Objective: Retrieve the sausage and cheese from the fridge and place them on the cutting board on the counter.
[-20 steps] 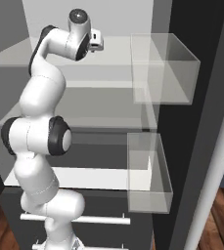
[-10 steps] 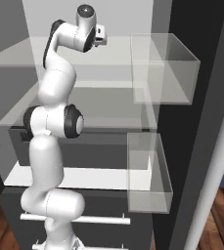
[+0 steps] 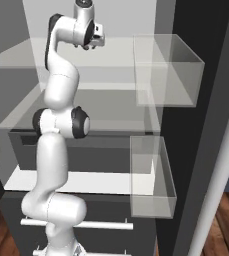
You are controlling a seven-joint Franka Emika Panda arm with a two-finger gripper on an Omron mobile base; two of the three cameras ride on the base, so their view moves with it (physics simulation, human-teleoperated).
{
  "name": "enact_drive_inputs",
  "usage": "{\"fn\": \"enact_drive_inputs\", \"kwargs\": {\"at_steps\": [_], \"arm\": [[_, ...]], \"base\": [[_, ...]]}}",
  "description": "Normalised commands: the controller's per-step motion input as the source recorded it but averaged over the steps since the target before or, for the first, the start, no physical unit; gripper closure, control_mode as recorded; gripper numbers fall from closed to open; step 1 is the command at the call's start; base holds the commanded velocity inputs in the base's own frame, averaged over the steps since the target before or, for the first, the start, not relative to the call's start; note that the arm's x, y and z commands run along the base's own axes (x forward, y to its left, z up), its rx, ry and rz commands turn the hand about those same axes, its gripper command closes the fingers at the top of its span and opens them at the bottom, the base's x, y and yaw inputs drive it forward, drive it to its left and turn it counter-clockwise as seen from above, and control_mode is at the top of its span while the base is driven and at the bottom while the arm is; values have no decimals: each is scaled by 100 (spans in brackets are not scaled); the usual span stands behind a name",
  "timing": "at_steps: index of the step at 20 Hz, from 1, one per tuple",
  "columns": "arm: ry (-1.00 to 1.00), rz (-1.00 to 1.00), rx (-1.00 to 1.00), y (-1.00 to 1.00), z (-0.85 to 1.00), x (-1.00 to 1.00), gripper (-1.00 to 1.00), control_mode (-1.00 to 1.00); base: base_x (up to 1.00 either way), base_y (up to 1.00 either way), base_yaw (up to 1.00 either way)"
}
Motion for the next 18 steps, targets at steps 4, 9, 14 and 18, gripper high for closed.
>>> {"fn": "enact_drive_inputs", "kwargs": {"at_steps": [4,9,14,18], "arm": [[0,0,2,15,-95,1,100,-100],[-2,-1,12,0,-100,0,100,-100],[-2,-4,6,0,-72,10,100,-100],[-15,0,0,3,-31,-11,100,-100]], "base": [[0,0,0],[0,0,0],[0,0,0],[0,0,0]]}}
